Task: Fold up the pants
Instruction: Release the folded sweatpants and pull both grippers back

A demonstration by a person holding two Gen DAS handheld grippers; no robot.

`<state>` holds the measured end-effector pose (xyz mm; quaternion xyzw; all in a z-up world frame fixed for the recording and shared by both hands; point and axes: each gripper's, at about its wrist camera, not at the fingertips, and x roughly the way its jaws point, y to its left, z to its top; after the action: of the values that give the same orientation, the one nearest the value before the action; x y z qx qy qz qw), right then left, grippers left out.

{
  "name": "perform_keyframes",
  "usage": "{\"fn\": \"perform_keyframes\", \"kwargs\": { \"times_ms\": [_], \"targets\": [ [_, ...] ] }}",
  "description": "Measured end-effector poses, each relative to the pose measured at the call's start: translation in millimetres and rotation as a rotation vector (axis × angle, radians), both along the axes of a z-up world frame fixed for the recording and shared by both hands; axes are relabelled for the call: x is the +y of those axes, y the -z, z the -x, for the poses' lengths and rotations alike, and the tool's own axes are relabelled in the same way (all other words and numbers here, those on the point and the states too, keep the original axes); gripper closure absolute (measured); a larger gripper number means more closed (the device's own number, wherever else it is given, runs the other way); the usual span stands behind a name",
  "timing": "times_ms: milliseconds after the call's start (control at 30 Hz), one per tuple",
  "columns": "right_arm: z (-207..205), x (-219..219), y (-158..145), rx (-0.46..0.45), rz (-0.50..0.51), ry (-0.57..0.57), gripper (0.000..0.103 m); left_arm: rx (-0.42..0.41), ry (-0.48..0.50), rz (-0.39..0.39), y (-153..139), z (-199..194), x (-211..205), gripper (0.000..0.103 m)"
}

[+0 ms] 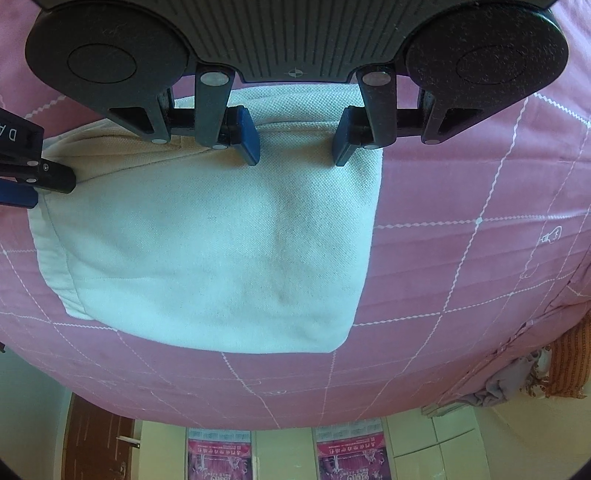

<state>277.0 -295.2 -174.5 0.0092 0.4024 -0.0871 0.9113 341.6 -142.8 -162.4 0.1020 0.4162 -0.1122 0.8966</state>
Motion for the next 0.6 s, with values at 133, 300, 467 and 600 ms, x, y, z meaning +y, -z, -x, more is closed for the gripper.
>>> {"fn": "perform_keyframes", "kwargs": {
  "times_ms": [133, 300, 467, 600],
  "targets": [
    [2.5, 1.8, -8.5, -0.005, -0.005, -0.003, 0.054, -0.004, 0.0, 0.011, -6.2, 5.9, 3.4, 0.059],
    [17.9, 2.7, -11.3, -0.023, -0.05, 0.024, 0.043, -0.052, -0.012, -0.022, -16.1, 20.5, 3.3, 0.027],
    [37.7, 7.2, -13.0, -0.01, -0.1, 0.035, 0.04, -0.092, 0.0, 0.031, -27.5, 41.6, 8.5, 0.003],
    [50.3, 9.3, -8.2, 0.026, -0.11, 0.054, 0.04, -0.018, -0.007, -0.003, -27.0, 48.9, 5.0, 0.0]
  ]
}}
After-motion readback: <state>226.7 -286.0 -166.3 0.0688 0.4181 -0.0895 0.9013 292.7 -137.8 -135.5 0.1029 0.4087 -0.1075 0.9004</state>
